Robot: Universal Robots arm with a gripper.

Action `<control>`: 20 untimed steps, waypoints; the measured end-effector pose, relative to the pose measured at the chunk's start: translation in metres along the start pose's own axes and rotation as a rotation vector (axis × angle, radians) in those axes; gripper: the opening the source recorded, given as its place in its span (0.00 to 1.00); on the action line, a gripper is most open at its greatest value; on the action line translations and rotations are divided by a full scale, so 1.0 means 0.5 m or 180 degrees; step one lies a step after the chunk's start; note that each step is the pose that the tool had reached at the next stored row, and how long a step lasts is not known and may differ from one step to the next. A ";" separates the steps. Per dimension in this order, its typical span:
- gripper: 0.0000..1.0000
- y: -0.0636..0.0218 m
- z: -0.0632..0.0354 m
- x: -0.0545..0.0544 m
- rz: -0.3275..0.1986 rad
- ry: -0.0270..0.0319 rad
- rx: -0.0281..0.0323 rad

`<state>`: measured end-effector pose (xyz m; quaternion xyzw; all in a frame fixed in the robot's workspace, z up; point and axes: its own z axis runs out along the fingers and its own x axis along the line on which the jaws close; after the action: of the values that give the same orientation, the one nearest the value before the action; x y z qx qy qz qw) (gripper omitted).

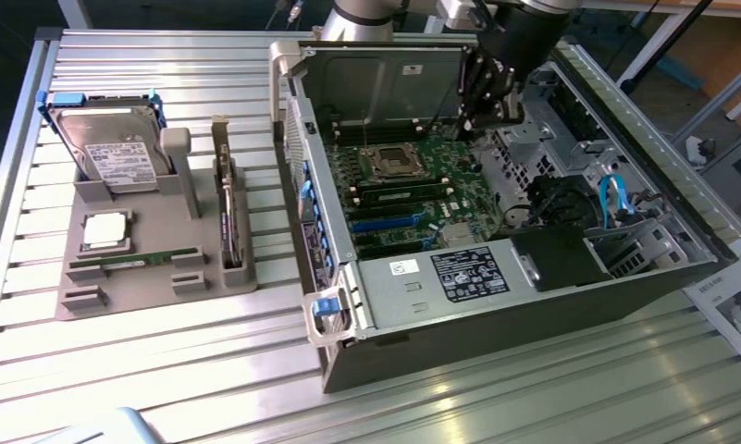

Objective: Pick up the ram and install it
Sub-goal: 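Press down the ram until it locks into place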

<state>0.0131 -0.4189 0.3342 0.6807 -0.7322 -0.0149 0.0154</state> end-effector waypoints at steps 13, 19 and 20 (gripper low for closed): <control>0.10 -0.019 0.010 0.000 -0.0023 -0.0007 -0.0001; 0.10 -0.020 0.035 0.000 -0.0023 -0.0006 -0.0001; 0.10 -0.020 0.041 0.001 -0.0023 -0.0006 -0.0001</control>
<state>0.0222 -0.4200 0.3135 0.6833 -0.7298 -0.0157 0.0146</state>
